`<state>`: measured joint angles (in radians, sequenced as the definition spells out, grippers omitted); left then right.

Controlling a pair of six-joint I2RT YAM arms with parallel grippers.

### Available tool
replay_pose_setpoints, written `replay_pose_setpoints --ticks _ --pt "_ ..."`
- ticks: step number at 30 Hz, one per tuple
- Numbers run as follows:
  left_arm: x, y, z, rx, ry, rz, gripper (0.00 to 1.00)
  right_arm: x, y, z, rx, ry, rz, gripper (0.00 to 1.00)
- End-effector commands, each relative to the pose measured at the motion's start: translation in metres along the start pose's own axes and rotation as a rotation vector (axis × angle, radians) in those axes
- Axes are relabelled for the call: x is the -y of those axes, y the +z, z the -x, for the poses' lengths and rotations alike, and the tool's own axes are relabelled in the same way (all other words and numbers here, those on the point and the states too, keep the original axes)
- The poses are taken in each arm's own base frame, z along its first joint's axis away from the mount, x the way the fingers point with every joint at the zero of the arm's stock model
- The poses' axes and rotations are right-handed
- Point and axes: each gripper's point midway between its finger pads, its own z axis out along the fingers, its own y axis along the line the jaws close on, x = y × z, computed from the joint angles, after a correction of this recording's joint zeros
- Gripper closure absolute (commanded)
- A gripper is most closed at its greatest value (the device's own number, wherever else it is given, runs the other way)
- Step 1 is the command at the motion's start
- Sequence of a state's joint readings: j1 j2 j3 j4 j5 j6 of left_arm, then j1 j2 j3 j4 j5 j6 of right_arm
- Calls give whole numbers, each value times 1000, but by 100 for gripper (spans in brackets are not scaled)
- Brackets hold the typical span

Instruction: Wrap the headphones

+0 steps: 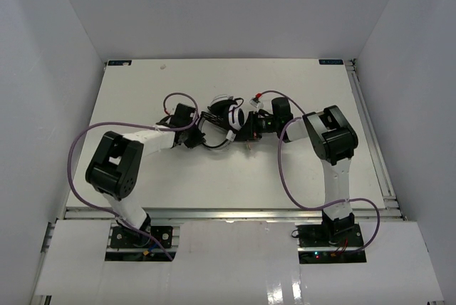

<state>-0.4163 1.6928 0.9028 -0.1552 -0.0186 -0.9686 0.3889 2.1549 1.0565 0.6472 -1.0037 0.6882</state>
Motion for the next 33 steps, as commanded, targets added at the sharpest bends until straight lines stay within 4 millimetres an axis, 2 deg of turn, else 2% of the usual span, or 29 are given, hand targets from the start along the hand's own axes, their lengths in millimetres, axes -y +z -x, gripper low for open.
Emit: replay_pose_setpoints --ticks 1,2,5,7,9,10,14,16,18,20,22,23,25,28,30,31,33 --pt "29 0 19 -1 -84 -16 100 0 1 11 -7 -42 6 63" --pt "30 2 19 -6 -91 -13 100 2 1 10 -15 -43 -2 56" --pt "34 3 21 -11 -118 -4 100 4 -2 6 -41 -56 -21 42" --pt "34 2 22 -21 -122 14 100 2 -9 7 -49 -82 -45 38" --pt "34 2 22 -32 -123 41 100 2 -20 9 -50 -112 -88 35" --pt "33 3 22 -37 -123 53 100 -4 -28 15 -37 -141 -107 33" --pt "30 -5 21 -49 -121 81 97 3 -68 19 -30 -188 -237 25" --pt "34 -14 23 -41 -116 59 84 1 -85 16 -46 -222 -288 19" --pt "45 -29 29 -23 -99 13 67 -3 -103 18 -56 -275 -359 13" --pt "54 -41 34 -14 -77 -28 44 -6 -114 12 -89 -340 -411 10" --pt "68 -57 35 -24 -39 -91 14 -21 -130 15 -95 -461 -462 10" --pt "74 -67 36 -24 -9 -124 9 -23 -136 18 -94 -501 -496 10" --pt "83 -84 36 -28 58 -185 2 -31 -151 25 -101 -620 -579 10" --pt "92 -111 30 -35 178 -294 2 -40 -181 34 -101 -761 -740 10" --pt "93 -133 20 -28 279 -390 2 -47 -201 37 -82 -809 -839 10" --pt "95 -143 18 -13 314 -433 2 -57 -210 41 -53 -840 -868 10" --pt "88 -166 15 52 394 -486 2 -69 -227 42 -6 -855 -923 10"
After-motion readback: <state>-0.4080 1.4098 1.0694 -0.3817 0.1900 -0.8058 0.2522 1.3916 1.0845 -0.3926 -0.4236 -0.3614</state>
